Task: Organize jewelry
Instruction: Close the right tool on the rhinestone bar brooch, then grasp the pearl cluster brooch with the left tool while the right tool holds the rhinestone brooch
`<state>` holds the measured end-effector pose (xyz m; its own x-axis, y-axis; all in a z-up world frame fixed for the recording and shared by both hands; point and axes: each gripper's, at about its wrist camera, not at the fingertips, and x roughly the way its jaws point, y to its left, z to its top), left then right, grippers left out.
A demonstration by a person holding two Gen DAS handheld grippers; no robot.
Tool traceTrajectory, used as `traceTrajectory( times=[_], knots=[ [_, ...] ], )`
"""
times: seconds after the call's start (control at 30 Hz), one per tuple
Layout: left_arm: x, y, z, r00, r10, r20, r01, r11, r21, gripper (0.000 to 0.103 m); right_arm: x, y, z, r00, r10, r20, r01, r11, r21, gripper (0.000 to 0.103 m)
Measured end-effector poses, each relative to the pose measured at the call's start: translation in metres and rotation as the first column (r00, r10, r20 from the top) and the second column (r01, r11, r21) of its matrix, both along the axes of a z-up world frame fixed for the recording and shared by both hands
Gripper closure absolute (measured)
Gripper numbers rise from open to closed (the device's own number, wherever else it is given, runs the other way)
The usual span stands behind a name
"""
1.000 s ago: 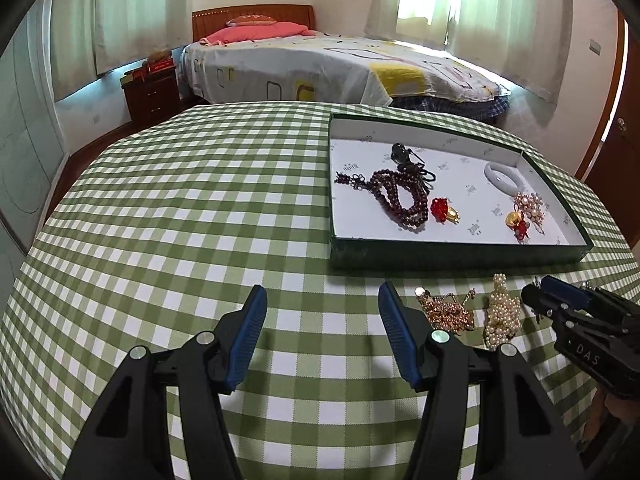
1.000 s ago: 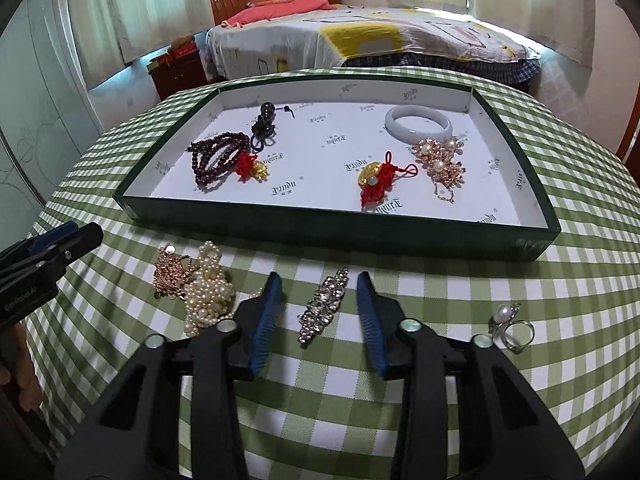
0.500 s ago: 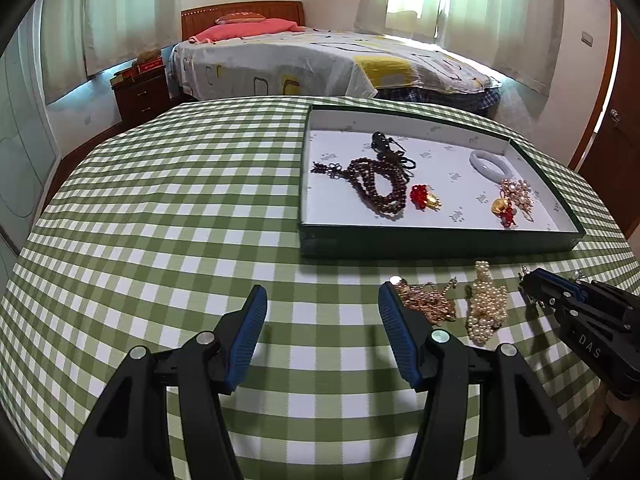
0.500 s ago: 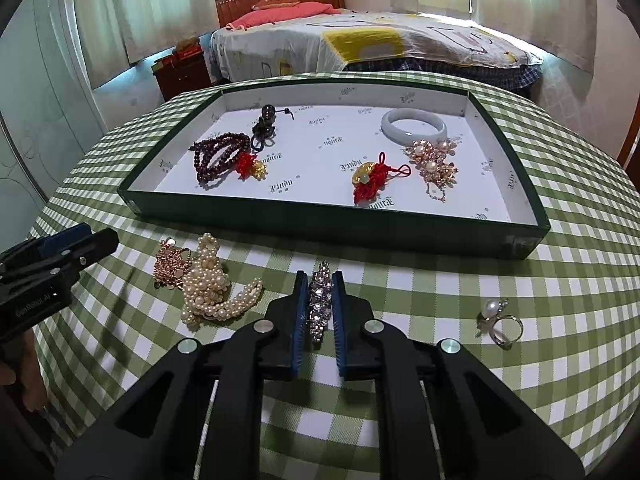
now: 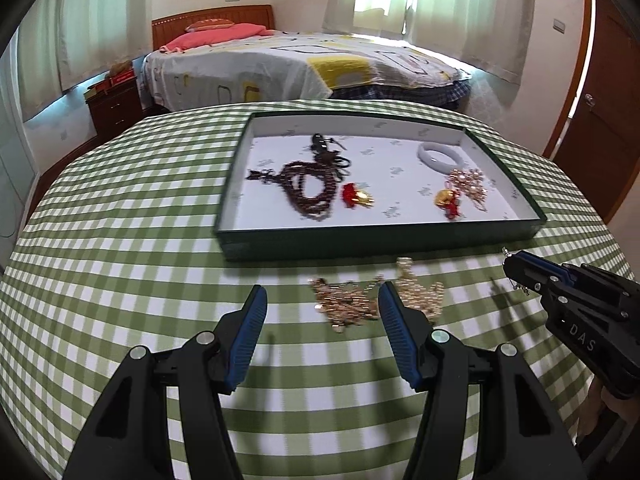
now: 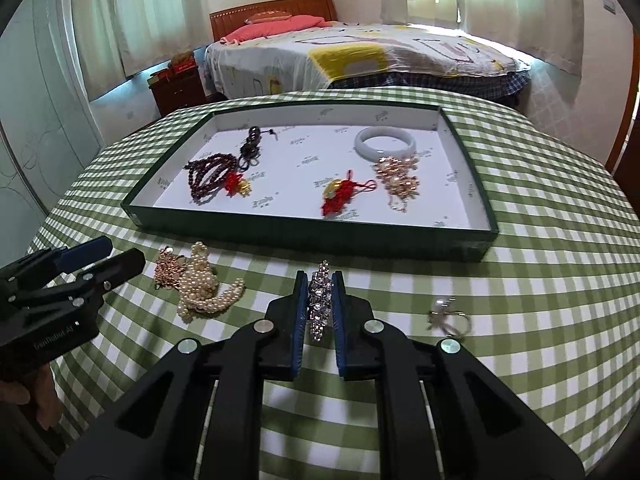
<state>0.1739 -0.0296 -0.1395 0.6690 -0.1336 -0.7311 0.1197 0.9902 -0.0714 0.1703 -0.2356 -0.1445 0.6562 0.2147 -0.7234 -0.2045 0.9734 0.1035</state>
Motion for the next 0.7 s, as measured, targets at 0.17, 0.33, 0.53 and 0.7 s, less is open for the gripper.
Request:
traceTrajectory(
  times=[0.17, 0.33, 0.53, 0.7],
  knots=[
    [-0.002, -0.016, 0.000, 1.000, -0.025, -0.002, 0.025, 1.000, 0.009, 0.046, -0.003, -0.016, 0.004, 0.999, -0.038, 0.009, 0.038, 0.999, -0.003, 0.091],
    [0.000, -0.035, -0.003, 0.999, -0.048, -0.017, 0.048, 0.999, 0.019, 0.046, -0.004, -0.036, 0.005, 0.996, -0.090, 0.012, 0.090, 0.996, -0.007, 0.091],
    [0.006, -0.054, -0.009, 0.997, -0.066, -0.028, 0.067, 0.997, 0.046, 0.046, -0.004, -0.051, 0.002, 0.992, -0.123, 0.003, 0.123, 0.992, 0.016, 0.091],
    [0.012, -0.067, -0.015, 0.996, -0.085, -0.037, 0.088, 0.993, 0.079, 0.048, -0.004, -0.052, 0.000, 0.992, -0.126, -0.001, 0.125, 0.992, 0.031, 0.091]
  ],
)
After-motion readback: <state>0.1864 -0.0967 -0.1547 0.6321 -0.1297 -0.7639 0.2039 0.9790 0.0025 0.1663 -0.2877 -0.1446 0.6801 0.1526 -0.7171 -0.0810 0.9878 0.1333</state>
